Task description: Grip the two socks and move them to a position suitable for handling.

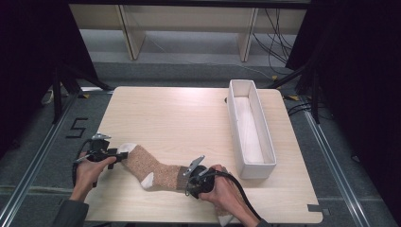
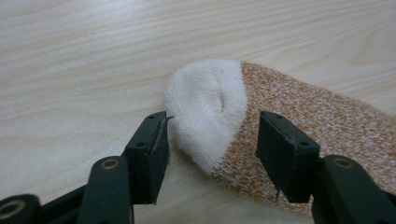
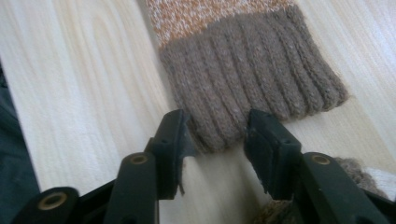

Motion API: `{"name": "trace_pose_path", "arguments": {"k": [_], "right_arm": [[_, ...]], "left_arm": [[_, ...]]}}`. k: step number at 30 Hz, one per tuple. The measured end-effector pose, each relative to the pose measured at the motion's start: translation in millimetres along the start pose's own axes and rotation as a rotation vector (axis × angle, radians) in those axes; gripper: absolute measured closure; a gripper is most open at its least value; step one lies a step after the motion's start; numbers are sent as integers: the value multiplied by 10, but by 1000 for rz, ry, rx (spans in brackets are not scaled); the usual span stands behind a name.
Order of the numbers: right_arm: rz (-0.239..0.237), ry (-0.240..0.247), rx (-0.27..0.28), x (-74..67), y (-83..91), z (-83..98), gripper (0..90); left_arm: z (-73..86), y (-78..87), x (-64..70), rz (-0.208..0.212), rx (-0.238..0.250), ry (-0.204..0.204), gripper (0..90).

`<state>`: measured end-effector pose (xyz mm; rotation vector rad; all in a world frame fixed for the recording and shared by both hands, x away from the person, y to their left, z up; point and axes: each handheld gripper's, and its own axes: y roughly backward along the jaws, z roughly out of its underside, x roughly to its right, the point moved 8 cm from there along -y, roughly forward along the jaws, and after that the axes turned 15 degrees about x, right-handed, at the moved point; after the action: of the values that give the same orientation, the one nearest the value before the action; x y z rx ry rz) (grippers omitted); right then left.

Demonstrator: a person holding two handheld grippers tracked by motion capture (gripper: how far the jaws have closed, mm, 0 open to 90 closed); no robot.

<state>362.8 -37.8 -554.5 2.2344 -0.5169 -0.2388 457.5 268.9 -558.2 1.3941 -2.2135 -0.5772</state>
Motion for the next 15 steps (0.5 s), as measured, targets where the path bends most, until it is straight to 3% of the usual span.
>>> {"name": "trace_pose_path", "arguments": {"k": [2,7,12,15], "right_arm": [[3,24,-10,7,-4,16,645],[-8,79,-8,28,19,6,753],[2,100,-10,145,47,-53,779],[2,79,-5,262,64,-121,780]], "left_arm": [[14,-22,-1,-9,-4,-29,491],[3,20,0,7,17,-79,762],[5,130,43,19,32,-104,805],[29,239,68,19,40,-118,804]]}}
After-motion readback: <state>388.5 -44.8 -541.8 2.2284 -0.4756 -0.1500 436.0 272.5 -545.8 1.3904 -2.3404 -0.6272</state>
